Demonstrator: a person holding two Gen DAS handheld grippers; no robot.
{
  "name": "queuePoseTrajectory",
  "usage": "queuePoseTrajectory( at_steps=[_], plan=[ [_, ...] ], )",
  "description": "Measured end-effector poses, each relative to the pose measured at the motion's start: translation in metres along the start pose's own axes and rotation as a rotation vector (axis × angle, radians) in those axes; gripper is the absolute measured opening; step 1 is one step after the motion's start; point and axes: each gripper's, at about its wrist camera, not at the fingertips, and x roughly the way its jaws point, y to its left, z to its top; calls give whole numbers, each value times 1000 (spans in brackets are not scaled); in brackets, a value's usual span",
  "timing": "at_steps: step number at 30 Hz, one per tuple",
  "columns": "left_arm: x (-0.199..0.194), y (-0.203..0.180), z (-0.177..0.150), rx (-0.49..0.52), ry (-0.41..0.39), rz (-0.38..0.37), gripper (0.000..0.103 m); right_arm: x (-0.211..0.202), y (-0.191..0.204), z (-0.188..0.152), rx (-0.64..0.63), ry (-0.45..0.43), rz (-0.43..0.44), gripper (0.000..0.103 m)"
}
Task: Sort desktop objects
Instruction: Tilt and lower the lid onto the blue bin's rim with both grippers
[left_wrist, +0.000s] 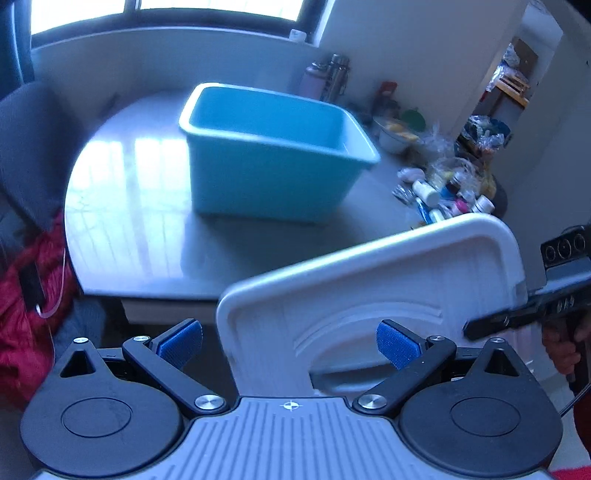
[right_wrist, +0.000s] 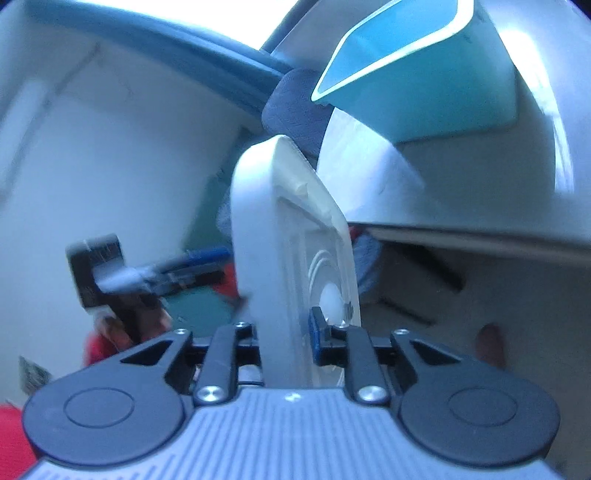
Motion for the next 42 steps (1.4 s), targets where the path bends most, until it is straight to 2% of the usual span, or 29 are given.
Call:
queuePoseTrajectory(
  at_steps=[3,10,15,18,22,27,30,36,42],
  plan=[
    [12,10,19,-6,3,-13,101,9,-21,26,107,-54,122,10],
    [31,45,37,-78,18,38,101,-1,-28,59,108,-126,185,9],
    [43,62,22,-109,39,71,102,-6,-34,63,135,-193,232,12],
    [59,81,-3,-193,33,-11,102,1,-35,60,157,-201,259,12],
    [87,103,-46,-356,-16,-203,103,7,-45,44,202,-206,253,12],
    [118,111,-90,-512,79,-353,103,9,-54,25,271,-221,255,13],
    [123,107,-101,-517,48,-362,103,7,-56,18,294,-221,260,15],
    [122,112,-97,-575,-103,-404,102,0,-57,13,304,-263,311,16],
    [100,94,-68,-455,-147,-347,101,-13,-50,16,287,-281,291,16]
  ],
)
